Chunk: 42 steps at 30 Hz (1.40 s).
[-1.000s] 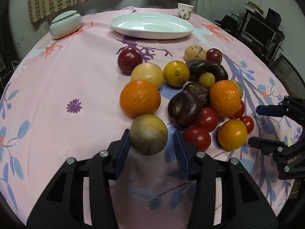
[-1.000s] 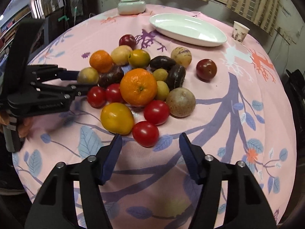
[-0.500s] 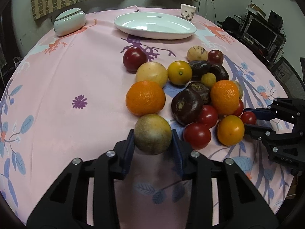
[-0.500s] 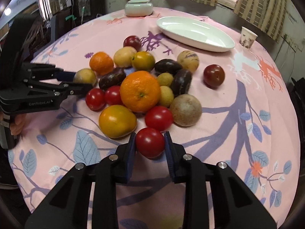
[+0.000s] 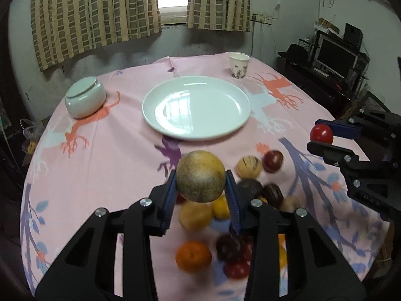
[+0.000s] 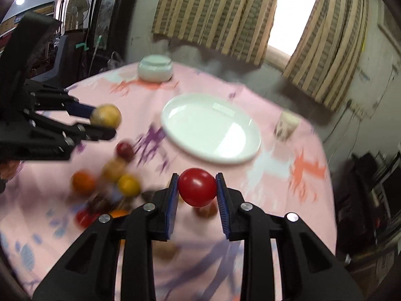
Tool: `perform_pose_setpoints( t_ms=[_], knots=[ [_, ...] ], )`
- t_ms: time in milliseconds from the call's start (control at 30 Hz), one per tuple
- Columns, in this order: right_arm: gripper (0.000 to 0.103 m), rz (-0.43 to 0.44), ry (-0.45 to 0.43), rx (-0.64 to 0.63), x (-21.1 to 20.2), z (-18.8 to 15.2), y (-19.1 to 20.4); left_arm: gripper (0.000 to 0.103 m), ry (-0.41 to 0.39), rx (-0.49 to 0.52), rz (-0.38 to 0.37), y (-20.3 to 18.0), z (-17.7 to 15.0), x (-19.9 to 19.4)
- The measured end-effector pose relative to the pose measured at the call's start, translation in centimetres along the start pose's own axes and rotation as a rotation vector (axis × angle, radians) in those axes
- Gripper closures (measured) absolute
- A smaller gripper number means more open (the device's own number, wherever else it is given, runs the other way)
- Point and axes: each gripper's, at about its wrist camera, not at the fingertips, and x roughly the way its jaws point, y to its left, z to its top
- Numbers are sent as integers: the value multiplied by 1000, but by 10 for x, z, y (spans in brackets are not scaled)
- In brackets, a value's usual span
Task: Organize fruits
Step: 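Grasp a brown round fruit with the left tool while the right tool grasps a red cherry tomato, then lower both held fruits onto the white plate and open both tools, then grasp a mandarin orange with the left tool while the right tool grasps a brown round fruit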
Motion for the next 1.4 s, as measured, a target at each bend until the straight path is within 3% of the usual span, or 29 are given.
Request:
perform_pose_setpoints(
  t_ms=[67, 167, 267, 500, 567, 633, 667, 733, 800, 933, 1000, 1067, 1267, 1400],
  knots=[
    [74, 12, -29, 22, 35, 15, -16, 65, 28, -26, 22, 4, 26, 33],
    [74, 19, 42, 115, 110, 28, -43, 65, 128, -121, 10, 22, 55, 99],
    [74, 25, 103, 161, 158, 31, -55, 65, 189, -174, 35, 37, 63, 145],
    [73, 30, 214, 201, 225, 29, -69, 65, 191, -212, 80, 60, 76, 186],
    [72, 38, 218, 237, 229, 29, -76, 58, 171, -237, 91, 66, 79, 187],
    [69, 10, 184, 282, 216, 29, -81, 43, 129, -266, 72, 69, 80, 176],
    [59, 12, 167, 289, 209, 29, -82, 35, 99, -266, 65, 68, 80, 166],
    [43, 20, 103, 303, 181, 28, -84, 29, 19, -232, 65, 63, 80, 141],
    [43, 52, 71, 317, 151, 25, -85, 27, -20, -191, 60, 54, 74, 116],
    [39, 70, 101, 334, 98, 8, -78, 18, -33, -180, -13, 42, 50, 72],
    [28, 112, 123, 341, 74, -9, -68, 15, -38, -181, -35, 37, 33, 52],
    [3, 148, 123, 341, 54, -28, -56, 12, -26, -166, -42, 32, 11, 34],
    [1, 214, 93, 313, 11, -73, -22, 10, 29, -157, -33, 27, -46, 11],
    [1, 243, 140, 305, 8, -91, -8, 10, 70, -136, -24, 14, -77, 4]
  ],
)
